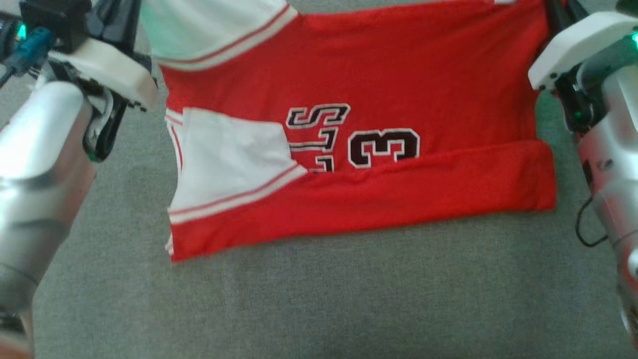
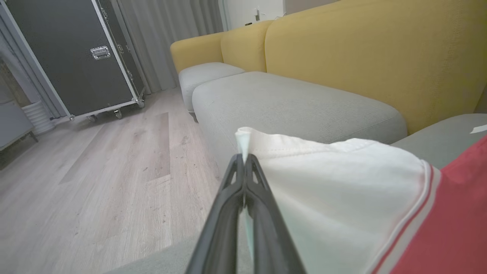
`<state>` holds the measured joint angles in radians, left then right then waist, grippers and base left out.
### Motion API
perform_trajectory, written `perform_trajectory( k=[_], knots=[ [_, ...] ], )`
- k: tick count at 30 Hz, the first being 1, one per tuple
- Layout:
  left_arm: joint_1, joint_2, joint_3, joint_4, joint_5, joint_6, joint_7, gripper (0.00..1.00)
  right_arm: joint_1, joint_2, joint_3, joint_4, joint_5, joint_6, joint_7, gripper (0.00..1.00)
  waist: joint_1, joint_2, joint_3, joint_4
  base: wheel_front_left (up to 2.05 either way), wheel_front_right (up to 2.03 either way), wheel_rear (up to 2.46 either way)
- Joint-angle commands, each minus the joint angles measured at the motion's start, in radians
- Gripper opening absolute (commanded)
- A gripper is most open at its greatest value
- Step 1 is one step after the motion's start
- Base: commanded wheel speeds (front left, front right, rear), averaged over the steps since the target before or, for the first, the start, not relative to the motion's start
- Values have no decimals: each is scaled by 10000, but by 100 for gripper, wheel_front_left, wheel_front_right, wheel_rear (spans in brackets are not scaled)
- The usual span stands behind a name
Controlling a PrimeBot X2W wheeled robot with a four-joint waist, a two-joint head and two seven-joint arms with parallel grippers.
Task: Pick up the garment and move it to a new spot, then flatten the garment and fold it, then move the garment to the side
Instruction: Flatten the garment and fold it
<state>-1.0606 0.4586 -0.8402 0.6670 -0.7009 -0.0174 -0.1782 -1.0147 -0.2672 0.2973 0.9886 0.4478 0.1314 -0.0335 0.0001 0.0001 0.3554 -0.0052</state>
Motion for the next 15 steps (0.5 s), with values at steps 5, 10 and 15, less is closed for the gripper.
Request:
perform_trajectory(
  k=[5,10,15],
  knots=[
    [-646,65,303,867,210,-369,-479,0,-272,225,323,174,382,-7,-439,0,-1,-1,-276,53,0,0,0],
    [-46,42,250,916,-82,-770,-643,0,310,1,862,125,1117,-7,-164,0,-1,-1,-725,171,0,0,0],
    [792,323,-236,490,-176,-997,-472,0,1085,-368,1528,-311,2003,-7,401,0,-1,-1,-1279,212,0,0,0]
  ],
)
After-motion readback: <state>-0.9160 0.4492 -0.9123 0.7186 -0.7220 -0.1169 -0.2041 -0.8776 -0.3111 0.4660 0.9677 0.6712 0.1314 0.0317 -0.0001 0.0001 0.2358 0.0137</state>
